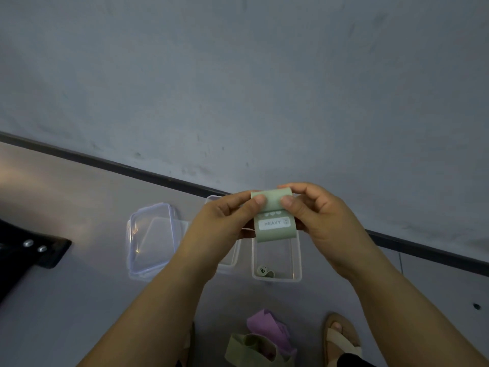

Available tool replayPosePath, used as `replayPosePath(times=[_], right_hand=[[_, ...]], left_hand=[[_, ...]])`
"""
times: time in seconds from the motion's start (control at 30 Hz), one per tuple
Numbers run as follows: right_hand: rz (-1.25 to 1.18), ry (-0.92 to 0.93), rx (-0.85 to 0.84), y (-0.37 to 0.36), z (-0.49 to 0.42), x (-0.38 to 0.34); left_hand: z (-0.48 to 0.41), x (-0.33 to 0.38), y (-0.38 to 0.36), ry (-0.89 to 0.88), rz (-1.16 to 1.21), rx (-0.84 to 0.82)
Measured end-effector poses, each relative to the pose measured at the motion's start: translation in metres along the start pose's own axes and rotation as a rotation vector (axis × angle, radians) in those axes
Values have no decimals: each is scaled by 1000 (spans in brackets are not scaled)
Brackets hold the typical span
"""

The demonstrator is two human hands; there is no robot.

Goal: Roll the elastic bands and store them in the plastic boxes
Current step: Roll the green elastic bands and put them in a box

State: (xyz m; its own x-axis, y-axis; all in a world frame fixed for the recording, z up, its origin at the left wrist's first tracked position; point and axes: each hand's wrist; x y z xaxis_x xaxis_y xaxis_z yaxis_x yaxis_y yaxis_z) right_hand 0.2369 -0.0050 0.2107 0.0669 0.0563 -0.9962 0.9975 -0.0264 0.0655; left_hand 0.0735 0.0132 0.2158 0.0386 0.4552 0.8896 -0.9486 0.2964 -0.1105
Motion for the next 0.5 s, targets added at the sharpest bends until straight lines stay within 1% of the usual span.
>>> replayPosePath(times=[0.23, 0.5], right_hand=[[-6, 59, -73, 3, -1, 1], [-56, -18, -36, -2, -1, 1]], left_hand=[[0, 3, 3, -25, 71, 12], [-1, 2, 4, -55, 84, 10]])
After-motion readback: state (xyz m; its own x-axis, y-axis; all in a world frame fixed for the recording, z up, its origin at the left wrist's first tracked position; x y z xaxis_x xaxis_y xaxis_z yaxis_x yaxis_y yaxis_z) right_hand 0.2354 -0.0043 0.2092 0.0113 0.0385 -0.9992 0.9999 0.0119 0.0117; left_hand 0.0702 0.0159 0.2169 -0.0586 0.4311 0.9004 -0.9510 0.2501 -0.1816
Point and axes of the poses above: each hand's wrist, its own z-axis away from the middle knuckle, its own y-axis out of the back of the hand, x = y × z, and after that the axes turned 11 degrees about y, right-handed
